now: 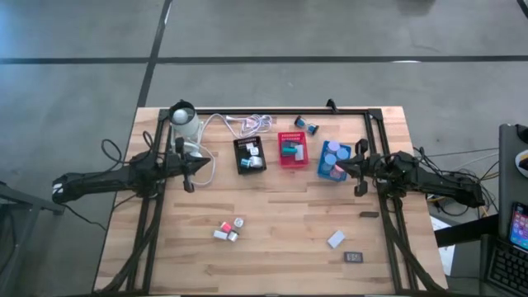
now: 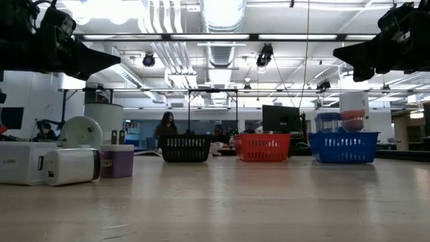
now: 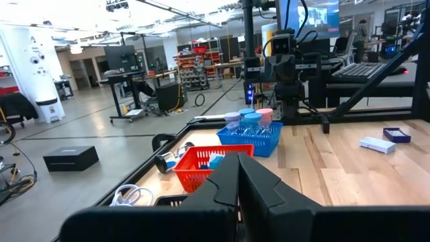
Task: Pick & Place Office items
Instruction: Put the blue hourglass into the blue bin
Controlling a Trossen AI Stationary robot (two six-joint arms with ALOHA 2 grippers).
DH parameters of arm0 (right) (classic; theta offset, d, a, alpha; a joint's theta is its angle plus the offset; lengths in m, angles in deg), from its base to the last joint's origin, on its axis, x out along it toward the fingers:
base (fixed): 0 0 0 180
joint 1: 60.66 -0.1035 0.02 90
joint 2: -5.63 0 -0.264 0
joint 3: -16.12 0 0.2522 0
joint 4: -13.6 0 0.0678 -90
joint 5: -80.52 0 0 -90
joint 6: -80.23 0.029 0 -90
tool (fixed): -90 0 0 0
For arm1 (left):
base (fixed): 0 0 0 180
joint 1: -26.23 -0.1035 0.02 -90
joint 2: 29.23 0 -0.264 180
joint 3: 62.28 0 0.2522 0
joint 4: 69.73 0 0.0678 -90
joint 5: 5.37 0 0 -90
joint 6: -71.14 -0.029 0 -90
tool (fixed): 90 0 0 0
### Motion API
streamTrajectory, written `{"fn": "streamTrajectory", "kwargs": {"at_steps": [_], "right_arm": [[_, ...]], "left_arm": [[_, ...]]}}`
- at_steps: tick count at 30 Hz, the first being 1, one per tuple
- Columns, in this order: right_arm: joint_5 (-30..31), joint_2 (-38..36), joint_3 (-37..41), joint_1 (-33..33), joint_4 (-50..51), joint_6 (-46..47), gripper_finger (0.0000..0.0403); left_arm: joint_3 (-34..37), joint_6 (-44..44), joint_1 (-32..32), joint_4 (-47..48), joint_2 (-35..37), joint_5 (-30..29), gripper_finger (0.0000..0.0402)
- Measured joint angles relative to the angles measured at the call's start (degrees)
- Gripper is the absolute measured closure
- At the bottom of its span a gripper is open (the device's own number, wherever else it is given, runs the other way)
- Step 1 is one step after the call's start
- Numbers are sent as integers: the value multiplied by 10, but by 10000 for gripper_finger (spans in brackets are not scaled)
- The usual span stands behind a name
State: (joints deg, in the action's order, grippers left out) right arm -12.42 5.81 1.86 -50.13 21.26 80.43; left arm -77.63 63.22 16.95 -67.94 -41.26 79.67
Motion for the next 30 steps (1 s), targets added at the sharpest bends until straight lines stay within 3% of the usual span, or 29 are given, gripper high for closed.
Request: {"fn": "streamTrajectory", "kwargs": {"at_steps": [14, 19, 24, 30], "right_arm": [[3, 0, 0, 0, 1, 14, 394], [32, 9, -1, 0, -64, 36, 394], [80, 52, -24, 1, -58, 44, 394], [109, 169, -126, 0, -15, 50, 394]], "left_arm": [[0, 1, 0, 0, 0, 0, 396], [0, 1, 0, -3, 0, 0, 396], [0, 5, 0, -7, 0, 0, 396], [0, 5, 0, -10, 0, 0, 396]]}}
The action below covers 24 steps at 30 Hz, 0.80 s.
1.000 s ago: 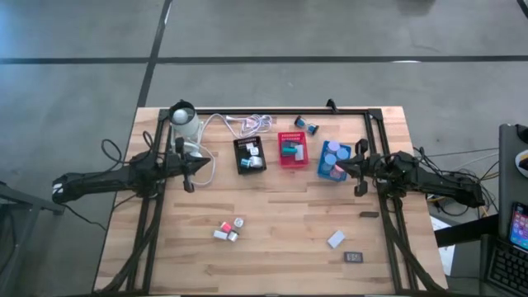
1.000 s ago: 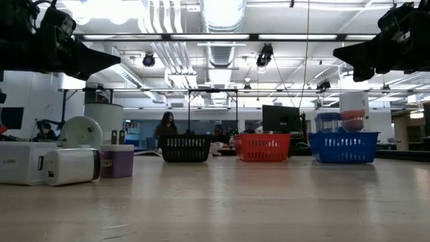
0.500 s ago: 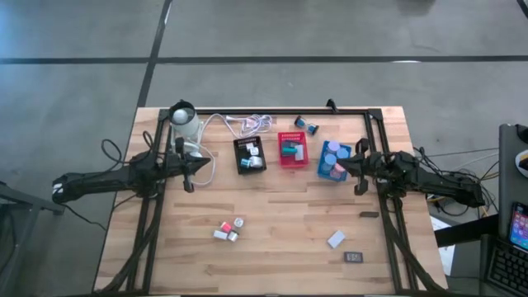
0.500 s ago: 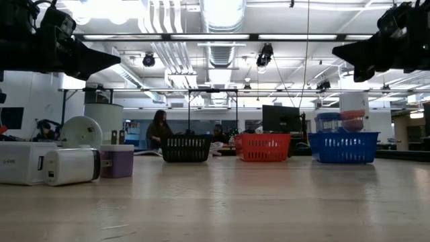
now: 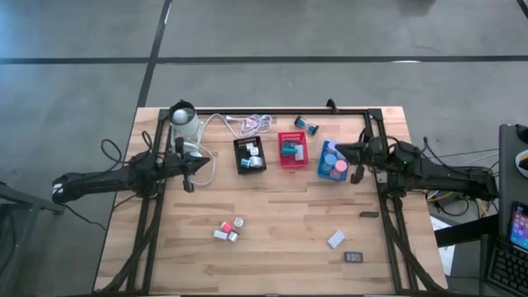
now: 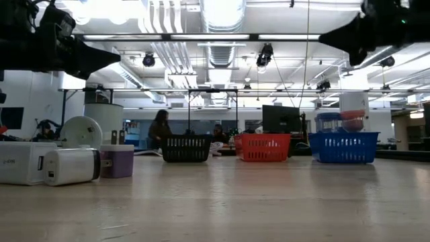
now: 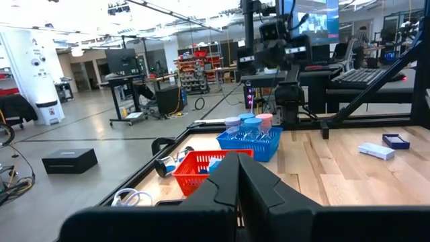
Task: Pick & Place Office items
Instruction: Put the blue hourglass into the blue bin
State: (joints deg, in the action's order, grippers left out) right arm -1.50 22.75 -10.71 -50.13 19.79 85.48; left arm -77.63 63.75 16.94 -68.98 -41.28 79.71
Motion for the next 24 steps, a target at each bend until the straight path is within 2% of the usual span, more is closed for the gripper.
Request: {"fn": "streamTrajectory", "kwargs": {"at_steps": [11, 15, 19, 24], "right_arm": [[99, 285, -271, 2, 199, -16, 394], [105, 375, -361, 24, 273, -15, 394], [77, 449, -441, 64, 346, -8, 394], [-17, 526, -525, 143, 417, -3, 394]], "left_arm": [[0, 9, 0, -1, 0, 1, 396], [0, 10, 0, -1, 0, 2, 396], [0, 10, 0, -1, 0, 2, 396], [0, 10, 0, -1, 0, 2, 396]]}}
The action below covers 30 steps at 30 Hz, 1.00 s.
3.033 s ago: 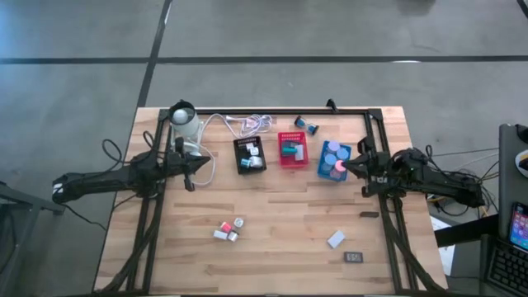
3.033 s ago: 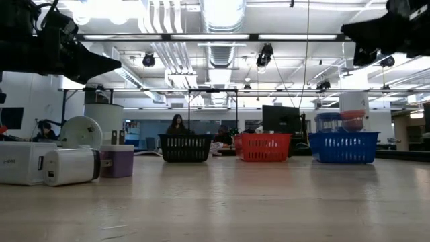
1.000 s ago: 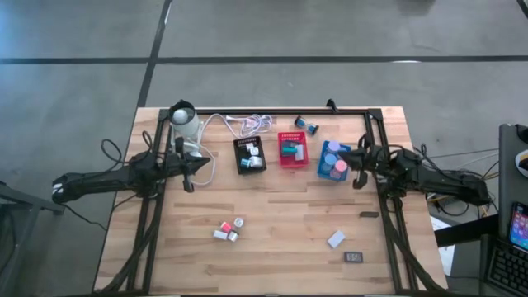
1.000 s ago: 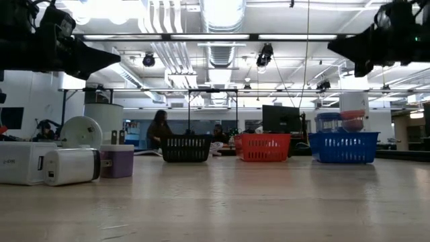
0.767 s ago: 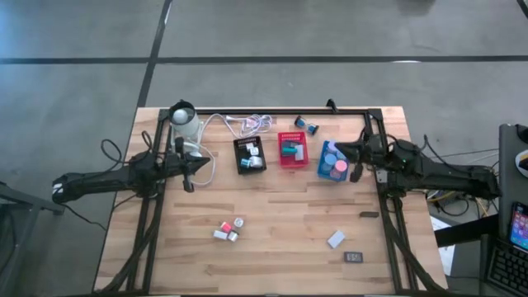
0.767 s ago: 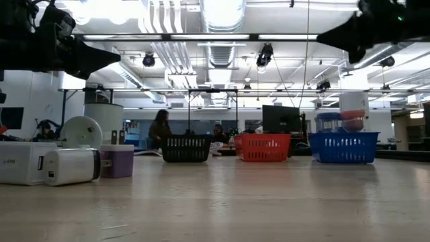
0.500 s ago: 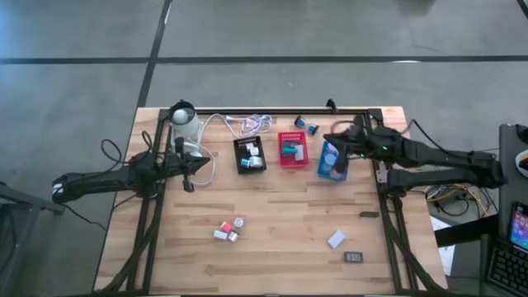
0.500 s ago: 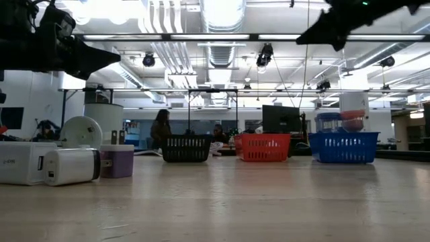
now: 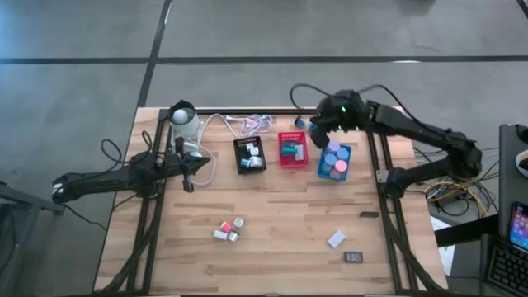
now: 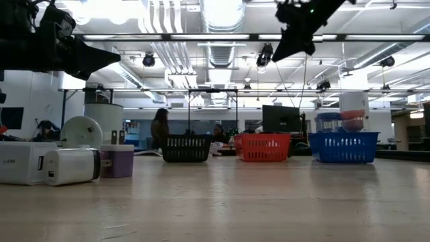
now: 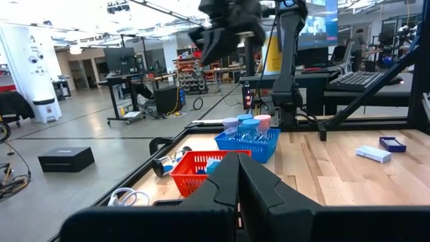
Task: Pick & Place Office items
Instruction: Put the blue hourglass into the blue bin
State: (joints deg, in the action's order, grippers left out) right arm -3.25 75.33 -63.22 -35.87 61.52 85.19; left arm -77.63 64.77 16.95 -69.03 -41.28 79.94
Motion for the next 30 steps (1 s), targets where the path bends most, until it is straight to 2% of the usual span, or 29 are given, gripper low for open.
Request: {"fn": "streamTrajectory", "kwargs": {"at_steps": [7, 12, 17, 21, 25, 30], "right_arm": [[-12, 105, -89, 80, 94, -17, 394], [-25, 160, -100, 110, 99, -39, 394], [-74, 212, -110, 148, 121, -53, 394], [-75, 250, -120, 164, 129, -89, 391], [-36, 277, -132, 170, 126, -101, 371], [-32, 293, -134, 180, 128, -106, 321]], "left_arm": [[0, 0, 0, 0, 0, 0, 396], [0, -2, 0, 0, 0, 0, 396], [0, -2, 0, 4, 0, 0, 396], [0, -3, 0, 4, 0, 0, 396], [0, -10, 0, 4, 0, 0, 396], [0, -14, 0, 4, 0, 0, 396]]}}
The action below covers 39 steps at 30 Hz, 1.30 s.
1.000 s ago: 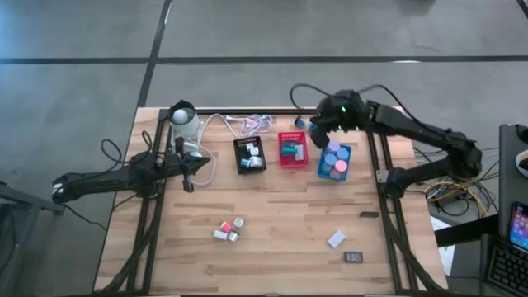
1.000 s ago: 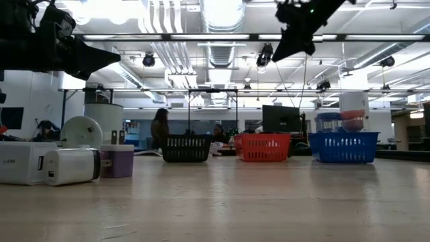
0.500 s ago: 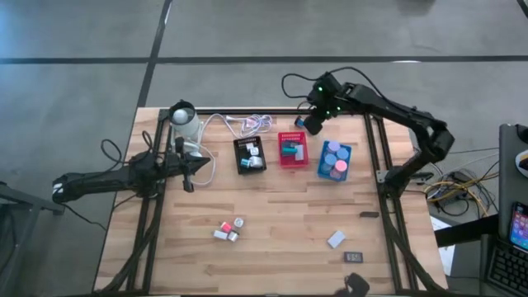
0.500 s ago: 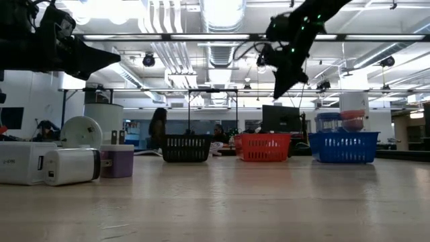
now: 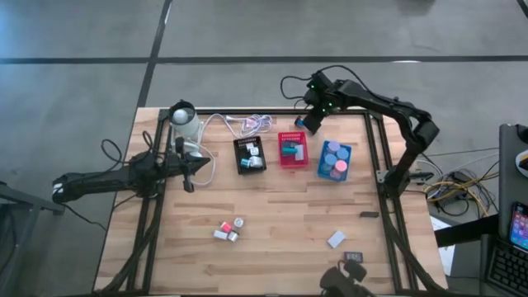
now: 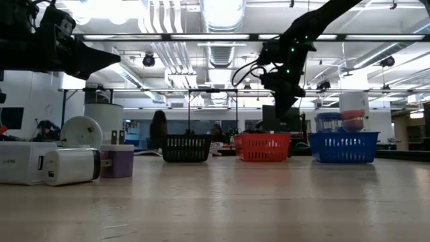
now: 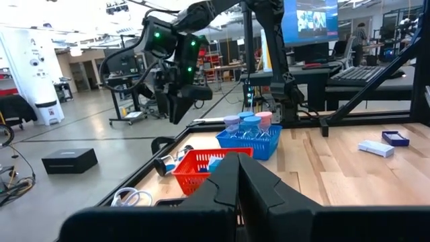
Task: Pick & Place Office items
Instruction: Put the blue hourglass into the blue bin
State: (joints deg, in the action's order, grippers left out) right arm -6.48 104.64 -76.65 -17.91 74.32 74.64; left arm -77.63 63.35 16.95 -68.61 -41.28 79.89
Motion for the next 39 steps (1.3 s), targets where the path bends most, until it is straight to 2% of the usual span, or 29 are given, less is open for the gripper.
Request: {"fn": "streamTrajectory", "kwargs": {"at_steps": [12, 18, 25, 39], "right_arm": [[0, 34, -1, 17, 12, 8, 141], [2, 74, -1, 21, 22, 12, 83], [17, 111, -1, 21, 17, -7, 62], [17, 155, -1, 19, -5, -76, 77]], "left_arm": [[0, -1, 0, 15, 0, 0, 396], [0, 0, 0, 21, 0, 0, 396], [0, 2, 0, 21, 0, 0, 396], [0, 2, 0, 22, 0, 0, 396]]}}
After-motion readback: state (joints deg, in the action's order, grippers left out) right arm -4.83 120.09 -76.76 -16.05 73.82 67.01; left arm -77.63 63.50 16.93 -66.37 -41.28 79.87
